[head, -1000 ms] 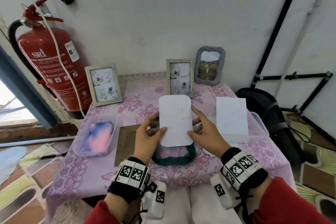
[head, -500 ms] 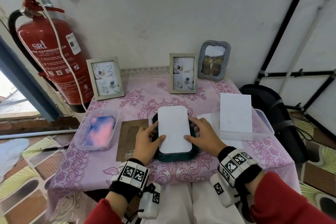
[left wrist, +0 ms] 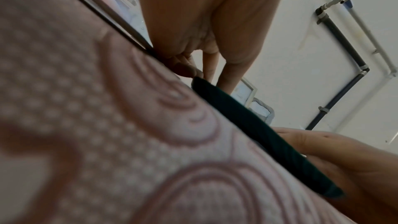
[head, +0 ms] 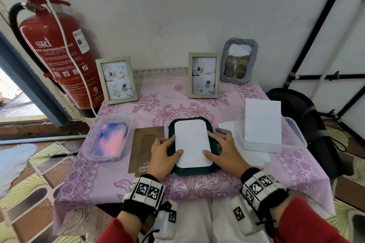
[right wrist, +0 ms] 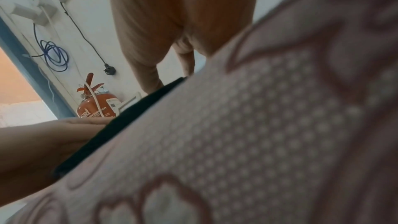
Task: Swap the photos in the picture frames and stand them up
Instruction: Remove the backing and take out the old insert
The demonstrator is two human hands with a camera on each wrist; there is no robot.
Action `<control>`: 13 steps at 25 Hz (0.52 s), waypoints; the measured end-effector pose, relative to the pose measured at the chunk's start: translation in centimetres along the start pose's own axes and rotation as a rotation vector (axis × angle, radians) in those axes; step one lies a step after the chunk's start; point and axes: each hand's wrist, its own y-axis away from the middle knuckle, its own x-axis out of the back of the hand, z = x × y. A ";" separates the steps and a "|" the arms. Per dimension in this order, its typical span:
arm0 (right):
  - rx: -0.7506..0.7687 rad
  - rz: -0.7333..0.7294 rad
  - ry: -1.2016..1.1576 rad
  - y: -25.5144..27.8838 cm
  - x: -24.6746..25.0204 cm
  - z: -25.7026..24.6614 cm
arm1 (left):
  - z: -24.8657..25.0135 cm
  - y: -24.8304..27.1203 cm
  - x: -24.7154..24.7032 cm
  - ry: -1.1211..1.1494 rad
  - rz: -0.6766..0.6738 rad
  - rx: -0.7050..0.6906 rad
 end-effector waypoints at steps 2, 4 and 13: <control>-0.009 -0.009 -0.016 -0.1 0.1 0.1 | 0.1 -0.1 0.1 -0.003 -0.012 0.009; -0.012 -0.005 -0.005 -0.1 0.1 0.2 | 0.1 -0.2 0.1 -0.003 -0.026 0.022; -0.019 0.009 -0.046 0.1 -0.1 0.2 | 0.2 -0.2 0.4 0.039 -0.039 0.038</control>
